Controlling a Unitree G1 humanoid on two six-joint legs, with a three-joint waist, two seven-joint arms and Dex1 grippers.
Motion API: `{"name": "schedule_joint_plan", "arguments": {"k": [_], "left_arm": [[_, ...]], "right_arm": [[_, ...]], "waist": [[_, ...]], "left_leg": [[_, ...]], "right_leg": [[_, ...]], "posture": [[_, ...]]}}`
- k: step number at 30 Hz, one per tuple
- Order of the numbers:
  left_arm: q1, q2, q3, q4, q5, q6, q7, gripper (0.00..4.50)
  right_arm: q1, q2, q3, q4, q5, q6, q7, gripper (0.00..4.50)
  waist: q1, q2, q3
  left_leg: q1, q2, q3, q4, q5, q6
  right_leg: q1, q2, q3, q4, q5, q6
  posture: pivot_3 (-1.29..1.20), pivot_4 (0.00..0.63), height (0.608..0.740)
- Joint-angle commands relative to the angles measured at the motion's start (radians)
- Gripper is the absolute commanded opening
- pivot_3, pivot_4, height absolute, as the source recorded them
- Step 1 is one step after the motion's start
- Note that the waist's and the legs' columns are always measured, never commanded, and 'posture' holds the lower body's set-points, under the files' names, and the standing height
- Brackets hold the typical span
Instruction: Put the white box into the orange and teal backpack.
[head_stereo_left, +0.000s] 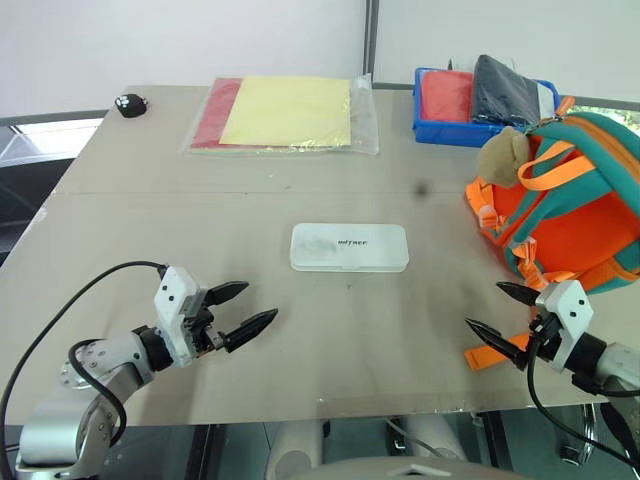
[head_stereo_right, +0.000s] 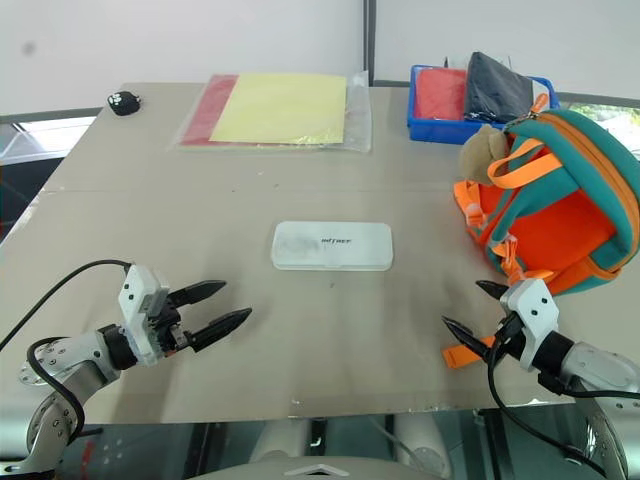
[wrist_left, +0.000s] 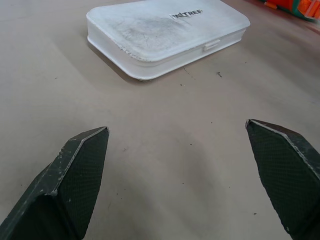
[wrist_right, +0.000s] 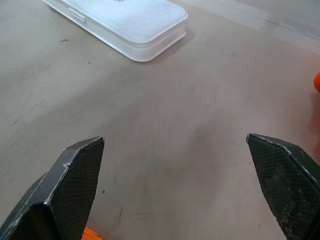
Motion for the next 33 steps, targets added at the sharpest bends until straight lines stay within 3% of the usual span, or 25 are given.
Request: {"name": "schedule_joint_plan", "arguments": {"k": [1, 3, 6, 7, 10, 12, 16, 17, 20, 25, 29, 33], "left_arm": [[-0.056, -0.029, 0.004, -0.019, -0.019, 0.024, 0.078, 4.49], [-0.126, -0.089, 0.007, -0.02, -0.036, 0.076, 0.199, 4.49], [-0.189, -0.14, 0.015, -0.017, -0.04, 0.136, 0.299, 4.49], [-0.213, -0.158, 0.018, -0.014, -0.049, 0.157, 0.335, 4.5], [-0.271, -0.201, 0.013, -0.021, -0.094, 0.212, 0.399, 3.22], [-0.349, -0.24, -0.023, 0.02, -0.017, 0.239, 0.525, 2.17], [-0.442, -0.279, -0.093, 0.092, 0.081, 0.268, 0.641, 0.23], [-0.465, -0.294, -0.117, 0.11, 0.105, 0.273, 0.667, 0.04], [-0.519, -0.313, -0.194, 0.172, 0.174, 0.281, 0.702, 0.04], [-0.544, -0.317, -0.263, 0.209, 0.224, 0.286, 0.684, 0.04], [-0.47, -0.259, -0.315, 0.115, 0.206, 0.293, 0.565, 0.04], [-0.37, -0.207, -0.307, 0.007, 0.181, 0.308, 0.506, 0.04]], "right_arm": [[-0.07, 0.054, 0.06, -0.033, -0.025, 0.046, -0.096, 4.5], [-0.171, 0.128, 0.15, -0.049, -0.069, 0.124, -0.217, 4.5], [-0.267, 0.183, 0.21, -0.028, -0.109, 0.188, -0.282, 4.5], [-0.305, 0.206, 0.226, -0.007, -0.117, 0.211, -0.312, 4.01], [-0.404, 0.267, 0.273, 0.053, -0.152, 0.255, -0.382, 2.78], [-0.516, 0.327, 0.303, 0.161, -0.241, 0.276, -0.498, 1.66], [-0.64, 0.397, 0.314, 0.297, -0.334, 0.303, -0.621, 0.0], [-0.662, 0.409, 0.322, 0.329, -0.352, 0.305, -0.639, 0.0], [-0.705, 0.427, 0.356, 0.394, -0.385, 0.301, -0.642, 0.0], [-0.718, 0.436, 0.422, 0.398, -0.366, 0.308, -0.543, 0.0], [-0.661, 0.382, 0.472, 0.264, -0.285, 0.384, -0.383, 0.0], [-0.594, 0.328, 0.47, 0.154, -0.246, 0.418, -0.324, 0.0]], "waist": [[0.0, 0.0, 0.0], [-0.002, -0.001, 0.0], [-0.003, -0.001, -0.001], [-0.002, -0.001, -0.001], [0.0, -0.001, -0.001], [0.001, -0.001, -0.001], [0.0, -0.001, -0.001], [0.0, -0.001, -0.001], [-0.001, -0.001, -0.001], [-0.006, -0.001, -0.001], [-0.006, -0.001, -0.001], [-0.006, -0.001, -0.001]], "left_leg": [[0.0, 0.0, 0.0, 0.0, 0.0, 0.0], [0.001, 0.001, -0.001, 0.0, 0.0, 0.0], [0.001, 0.002, -0.002, 0.004, 0.0, 0.0], [0.001, 0.002, -0.002, 0.004, 0.0, 0.0], [-0.001, 0.001, -0.001, 0.004, 0.0, 0.0], [-0.001, 0.0, -0.002, 0.003, 0.0, 0.0], [-0.001, -0.002, -0.003, 0.003, 0.0, 0.0], [-0.001, -0.002, -0.003, 0.003, 0.0, 0.0], [-0.001, -0.002, -0.003, 0.001, 0.0, 0.0], [-0.001, -0.002, -0.003, -0.002, 0.0, 0.0], [-0.001, -0.002, -0.003, -0.002, 0.0, 0.0], [-0.001, -0.002, -0.002, -0.003, 0.0, 0.0]], "right_leg": [[0.0, 0.0, 0.0, 0.0, 0.0, 0.0], [0.0, 0.0, -0.001, 0.0, 0.0, 0.0], [0.0, 0.002, -0.001, 0.002, 0.001, 0.0], [0.0, 0.002, -0.001, 0.002, 0.002, -0.001], [0.0, 0.002, -0.001, 0.001, 0.002, -0.002], [0.0, 0.001, -0.001, 0.001, 0.002, -0.001], [0.001, 0.002, -0.001, 0.002, 0.004, 0.002], [0.001, 0.002, -0.001, 0.002, 0.004, 0.002], [0.0, 0.001, -0.001, 0.001, 0.004, 0.003], [-0.001, 0.002, -0.001, 0.001, 0.004, 0.003], [-0.001, 0.002, -0.001, 0.002, 0.004, 0.003], [-0.002, 0.0, 0.0, 0.001, 0.004, 0.003]], "posture": [[0.0, 0.15, 0.74], [0.0, 0.15, 0.74], [0.0, 0.15, 0.74], [0.0, 0.15, 0.74], [0.0, 0.15, 0.74], [0.0, 0.15, 0.74], [0.0, 0.15, 0.74], [0.0, 0.15, 0.74], [0.0, 0.15, 0.74], [0.0, 0.15, 0.74], [0.0, 0.15, 0.74], [0.0, 0.15, 0.74]]}}
